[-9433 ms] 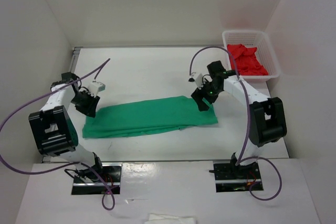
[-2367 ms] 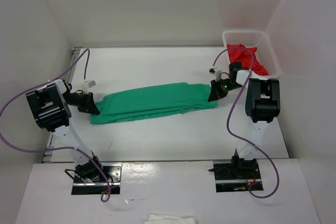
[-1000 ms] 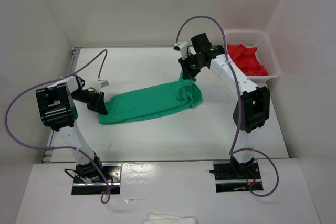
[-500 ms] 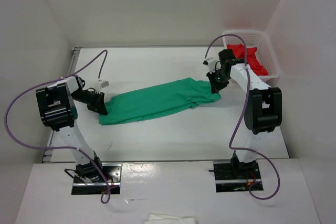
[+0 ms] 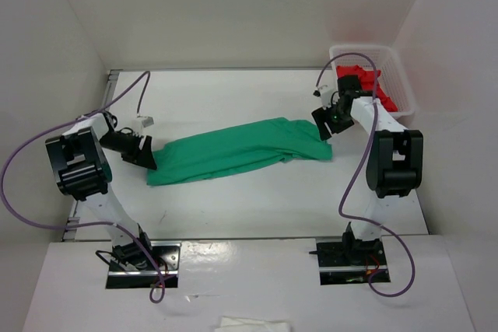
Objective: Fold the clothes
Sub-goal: Fold the tank top
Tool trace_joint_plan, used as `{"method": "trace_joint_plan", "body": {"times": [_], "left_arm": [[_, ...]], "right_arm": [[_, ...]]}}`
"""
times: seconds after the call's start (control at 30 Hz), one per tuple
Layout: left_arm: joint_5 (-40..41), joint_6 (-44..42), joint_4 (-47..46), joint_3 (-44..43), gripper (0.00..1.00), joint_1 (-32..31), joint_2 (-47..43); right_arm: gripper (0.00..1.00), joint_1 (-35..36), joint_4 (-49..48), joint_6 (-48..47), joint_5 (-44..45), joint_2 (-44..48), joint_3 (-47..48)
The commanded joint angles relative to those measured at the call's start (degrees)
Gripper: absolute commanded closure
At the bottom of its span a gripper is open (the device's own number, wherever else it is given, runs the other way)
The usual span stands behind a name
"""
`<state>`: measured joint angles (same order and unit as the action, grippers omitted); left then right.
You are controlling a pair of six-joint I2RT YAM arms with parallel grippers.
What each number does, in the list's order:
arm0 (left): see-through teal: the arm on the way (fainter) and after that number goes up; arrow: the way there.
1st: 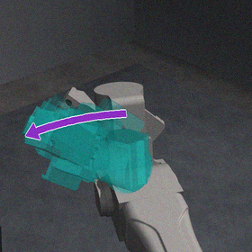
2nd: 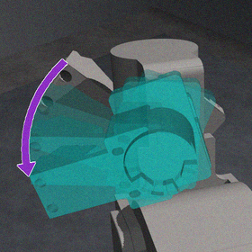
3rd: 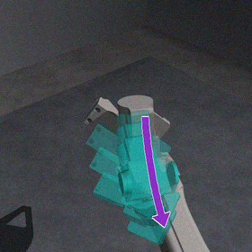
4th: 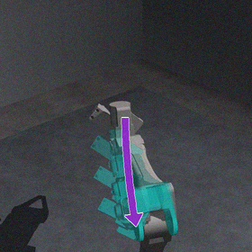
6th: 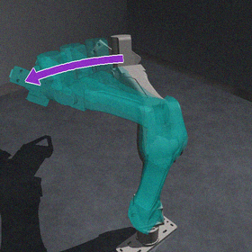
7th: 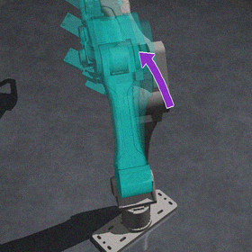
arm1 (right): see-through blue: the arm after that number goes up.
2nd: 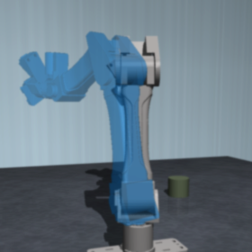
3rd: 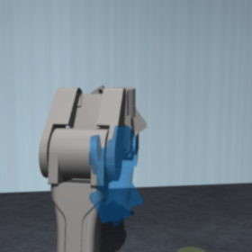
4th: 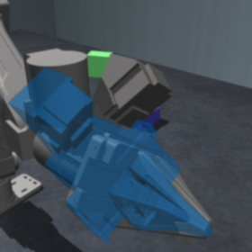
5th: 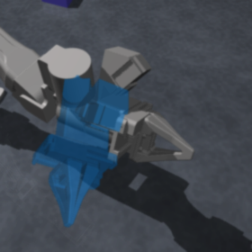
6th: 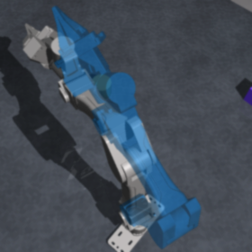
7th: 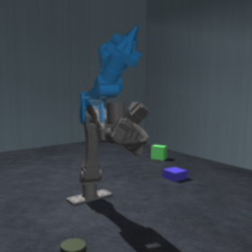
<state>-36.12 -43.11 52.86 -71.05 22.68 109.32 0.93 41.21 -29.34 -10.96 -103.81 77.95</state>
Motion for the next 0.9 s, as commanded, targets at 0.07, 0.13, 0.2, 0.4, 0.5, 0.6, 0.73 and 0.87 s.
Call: {"method": "trace_joint_plan", "body": {"times": [0.07, 0.13, 0.2, 0.4, 0.5, 0.6, 0.73, 0.87], "left_arm": [[0.6, 1.2, 0.1, -3.4, 0.27, 1.2, -4.4], [0.6, 1.7, -0.4, -4.4, 0.26, 1.2, -4.4], [-0.1, 2.5, -0.4, -6.0, 0.26, 0.6, -3.8], [1.6, 5.8, -4.8, -7.5, 0.26, -3.2, -1.2], [3.1, 5.8, -6.2, -7.5, 0.26, -5.4, 0.2], [4.3, 5.8, -6.7, -8.1, 0.26, -8.4, 2.4], [4.9, 5.8, -6.7, -8.1, 0.26, -11.0, 3.5], [6.1, 5.8, -7.8, -6.6, 0.26, -11.7, 0.8]], "right_arm": [[0.26, -1.3, -2.1, -1.3, 0.0, 3.4, 1.6], [0.26, -1.3, -1.6, -2.0, -2.5, 3.4, 3.0], [0.26, -0.7, -0.2, -3.2, -5.4, 2.6, 5.3], [0.24, 2.2, 1.3, -4.7, -7.9, -4.6, 10.6], [0.21, 2.8, 1.8, -6.9, -8.5, -7.8, 12.0], [0.20, 3.4, 3.4, -7.6, -9.0, -10.6, 15.0], [0.20, 4.9, 5.5, -8.2, -10.3, -14.1, 17.7], [0.20, 5.9, 4.4, -9.5, -10.3, -11.7, 14.1]]}}
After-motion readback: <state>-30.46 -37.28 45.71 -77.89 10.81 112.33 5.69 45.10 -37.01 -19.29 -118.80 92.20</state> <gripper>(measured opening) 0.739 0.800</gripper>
